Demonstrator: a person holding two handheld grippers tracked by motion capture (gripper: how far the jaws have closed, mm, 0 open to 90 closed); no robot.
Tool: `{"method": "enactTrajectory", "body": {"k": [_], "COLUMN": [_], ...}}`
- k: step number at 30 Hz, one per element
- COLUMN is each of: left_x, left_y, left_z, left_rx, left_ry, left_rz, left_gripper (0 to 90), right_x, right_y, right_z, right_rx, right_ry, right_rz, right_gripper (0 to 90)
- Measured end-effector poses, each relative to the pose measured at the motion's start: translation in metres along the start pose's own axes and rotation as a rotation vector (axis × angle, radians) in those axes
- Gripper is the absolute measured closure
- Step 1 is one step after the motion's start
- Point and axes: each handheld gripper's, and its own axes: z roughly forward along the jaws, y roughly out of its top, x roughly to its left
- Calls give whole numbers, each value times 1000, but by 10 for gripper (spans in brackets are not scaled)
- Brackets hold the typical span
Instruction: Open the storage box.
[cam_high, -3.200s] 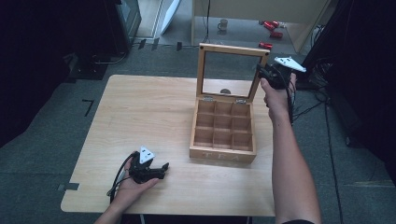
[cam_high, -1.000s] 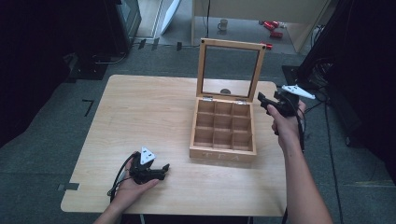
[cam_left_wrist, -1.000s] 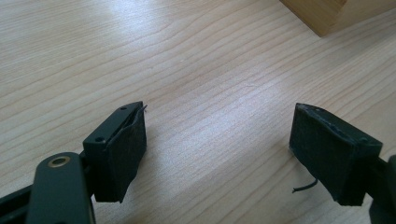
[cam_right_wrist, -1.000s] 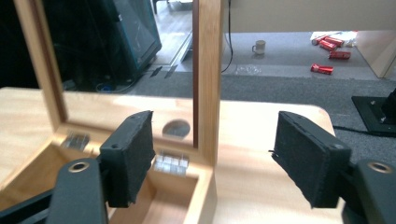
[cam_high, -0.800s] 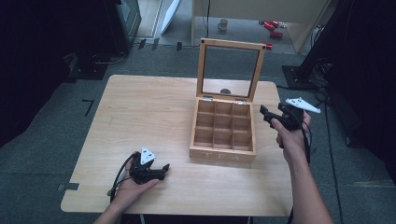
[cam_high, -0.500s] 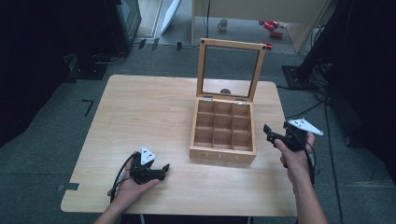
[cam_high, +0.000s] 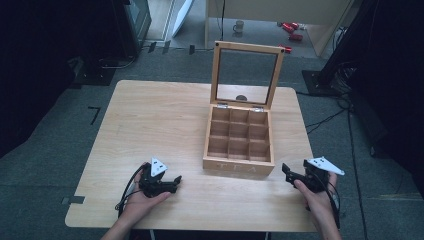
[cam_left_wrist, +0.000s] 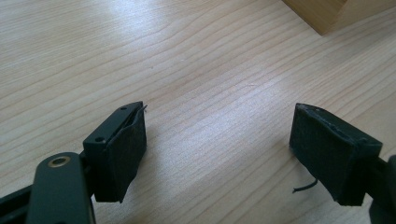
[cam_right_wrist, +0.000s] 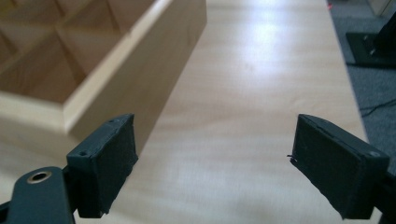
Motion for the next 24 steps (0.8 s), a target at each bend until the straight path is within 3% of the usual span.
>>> {"method": "enactTrajectory", "body": {"k": [7,12,24], "left_x": [0,0,-2], "left_y": [0,0,0], "left_z": [0,0,1], "left_rx": [0,-1,6], "left_ry": [1,2,13], "left_rz": [1,0,14], "left_gripper": [194,194,193], "right_x": [1,5,9], "right_y": [-27,-40,-44], "right_z": [-2,2,3], "right_rx": [84,149,149], "right_ry": [-25,-56,-58], "right_rz": [2,-52,-85], "right_gripper": [79,71,28]}}
